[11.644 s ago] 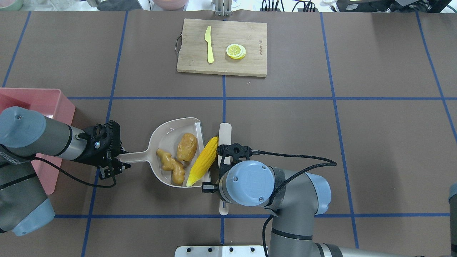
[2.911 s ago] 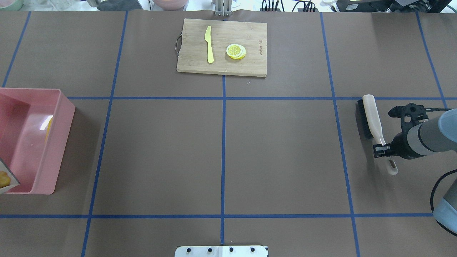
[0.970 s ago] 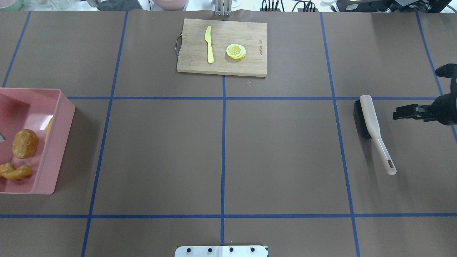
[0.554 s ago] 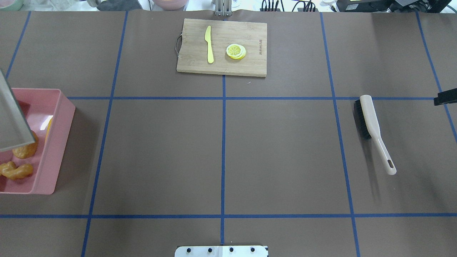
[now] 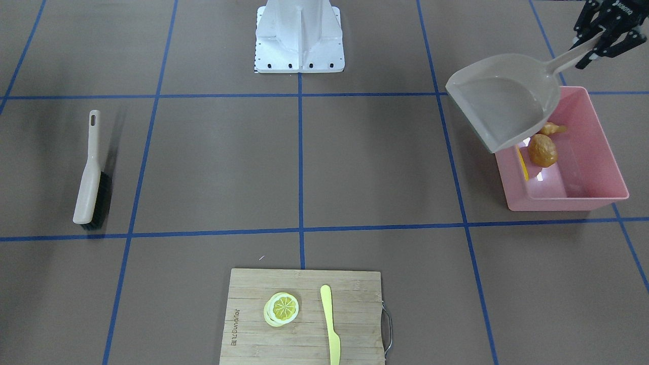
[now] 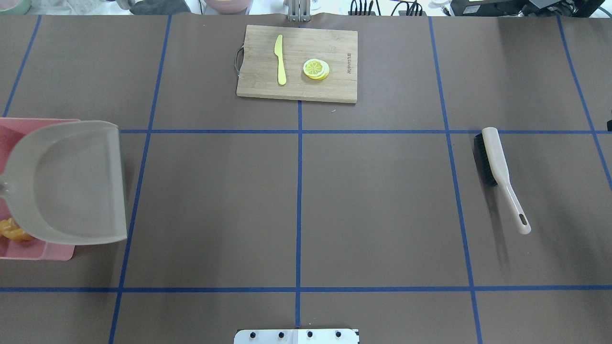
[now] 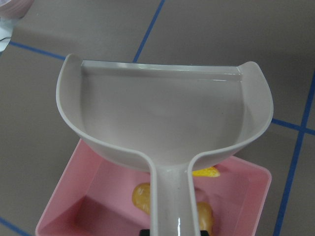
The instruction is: Sweep and dump trash into bin
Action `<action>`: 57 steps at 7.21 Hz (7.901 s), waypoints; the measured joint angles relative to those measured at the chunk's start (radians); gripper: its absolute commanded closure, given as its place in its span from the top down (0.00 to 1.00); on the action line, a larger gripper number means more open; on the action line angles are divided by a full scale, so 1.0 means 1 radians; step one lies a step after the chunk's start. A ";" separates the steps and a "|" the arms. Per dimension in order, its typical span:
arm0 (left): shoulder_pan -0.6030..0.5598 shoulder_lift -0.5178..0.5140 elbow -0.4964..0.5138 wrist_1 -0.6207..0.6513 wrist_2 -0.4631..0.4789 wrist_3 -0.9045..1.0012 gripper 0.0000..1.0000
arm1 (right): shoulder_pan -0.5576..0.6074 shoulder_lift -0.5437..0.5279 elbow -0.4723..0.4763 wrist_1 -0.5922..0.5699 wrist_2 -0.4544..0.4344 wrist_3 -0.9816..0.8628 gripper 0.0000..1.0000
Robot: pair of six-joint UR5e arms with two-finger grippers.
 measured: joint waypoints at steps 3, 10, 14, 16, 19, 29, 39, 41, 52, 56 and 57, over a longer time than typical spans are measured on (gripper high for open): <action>0.300 -0.205 0.103 -0.055 0.130 -0.011 0.00 | 0.041 0.067 -0.119 0.014 0.101 0.004 1.00; 0.429 -0.479 0.301 -0.024 0.090 -0.255 0.00 | 0.061 0.095 -0.235 0.061 0.079 -0.225 1.00; 0.405 -0.550 0.373 -0.028 0.120 -0.261 0.00 | 0.098 0.080 -0.252 0.058 0.086 -0.304 1.00; 0.408 -0.572 0.399 -0.032 0.122 -0.261 0.05 | 0.149 0.080 -0.239 0.020 0.139 -0.322 1.00; 0.410 -0.597 0.427 -0.032 0.114 -0.258 0.31 | 0.187 0.036 -0.159 -0.040 0.147 -0.328 1.00; 0.409 -0.635 0.458 -0.020 0.056 -0.299 0.98 | 0.234 0.009 -0.158 -0.064 0.147 -0.412 1.00; 0.106 -0.350 0.231 0.077 0.179 -0.607 0.98 | 0.234 0.001 -0.159 -0.062 0.151 -0.411 1.00; -0.066 -0.241 0.223 0.143 0.160 -0.771 0.98 | 0.234 0.000 -0.160 -0.061 0.150 -0.411 1.00; -0.458 -0.260 0.457 0.633 -0.027 -0.806 0.98 | 0.234 -0.004 -0.160 -0.061 0.146 -0.412 1.00; -0.460 -0.258 0.441 0.630 0.171 -0.794 0.99 | 0.234 -0.004 -0.166 -0.061 0.147 -0.412 1.00; -0.460 -0.257 0.454 0.629 0.181 -0.793 0.98 | 0.234 -0.004 -0.167 -0.061 0.146 -0.412 1.00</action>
